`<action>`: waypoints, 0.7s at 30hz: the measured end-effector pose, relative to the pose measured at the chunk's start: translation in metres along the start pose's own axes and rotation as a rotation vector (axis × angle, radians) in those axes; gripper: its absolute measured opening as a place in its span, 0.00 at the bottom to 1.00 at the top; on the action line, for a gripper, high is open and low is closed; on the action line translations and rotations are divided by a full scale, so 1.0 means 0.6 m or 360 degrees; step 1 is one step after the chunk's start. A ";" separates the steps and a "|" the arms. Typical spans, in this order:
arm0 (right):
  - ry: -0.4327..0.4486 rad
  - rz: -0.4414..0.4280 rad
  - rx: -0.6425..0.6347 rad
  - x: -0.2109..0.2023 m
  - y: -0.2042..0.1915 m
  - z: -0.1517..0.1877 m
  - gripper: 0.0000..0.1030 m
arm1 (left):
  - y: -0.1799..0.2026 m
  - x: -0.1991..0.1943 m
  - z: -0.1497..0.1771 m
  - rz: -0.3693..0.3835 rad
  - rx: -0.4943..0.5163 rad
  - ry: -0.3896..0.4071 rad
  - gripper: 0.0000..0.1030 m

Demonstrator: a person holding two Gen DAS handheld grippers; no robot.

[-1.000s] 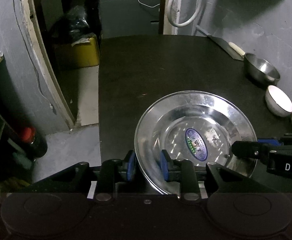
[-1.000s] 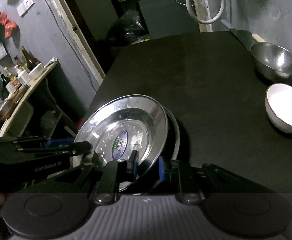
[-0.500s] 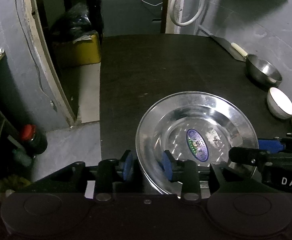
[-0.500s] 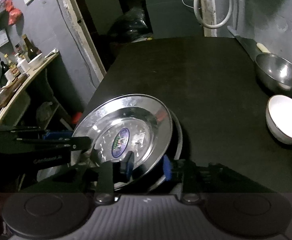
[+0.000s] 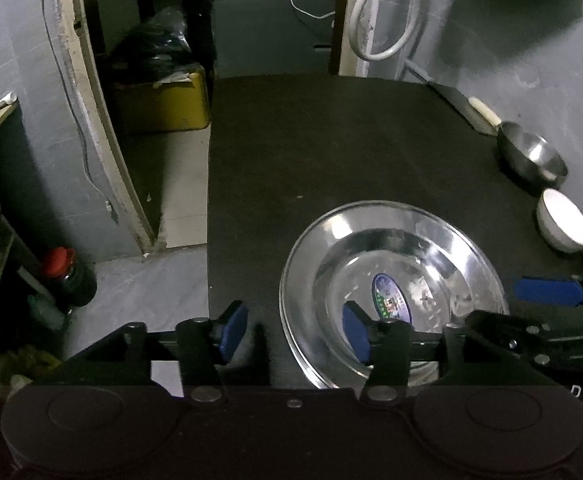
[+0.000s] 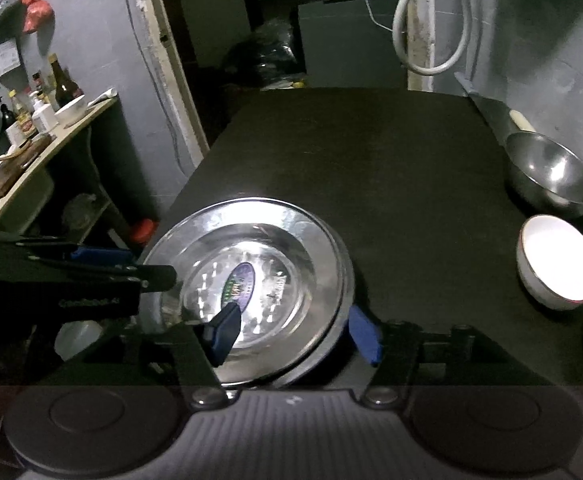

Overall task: Organize plates and bowls
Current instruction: 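Open the left gripper and raise it off the plate stack, then move both grippers to the rim of the large steel bowl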

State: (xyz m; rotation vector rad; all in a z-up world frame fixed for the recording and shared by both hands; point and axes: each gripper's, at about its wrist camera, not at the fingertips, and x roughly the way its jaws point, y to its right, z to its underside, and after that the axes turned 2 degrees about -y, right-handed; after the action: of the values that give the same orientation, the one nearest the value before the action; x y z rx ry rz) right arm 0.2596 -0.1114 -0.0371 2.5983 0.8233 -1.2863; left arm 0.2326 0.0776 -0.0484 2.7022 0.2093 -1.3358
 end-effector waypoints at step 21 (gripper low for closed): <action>0.0285 0.0233 0.0360 -0.089 0.150 0.059 1.00 | 0.064 0.008 -0.064 0.0073 -0.0160 0.0246 0.99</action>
State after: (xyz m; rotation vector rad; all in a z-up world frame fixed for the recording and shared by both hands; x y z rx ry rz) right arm 0.2557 -0.2213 -0.0293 2.9226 0.5244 -1.1814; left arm 0.2723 0.0466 -0.0269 2.7086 0.2209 -1.0747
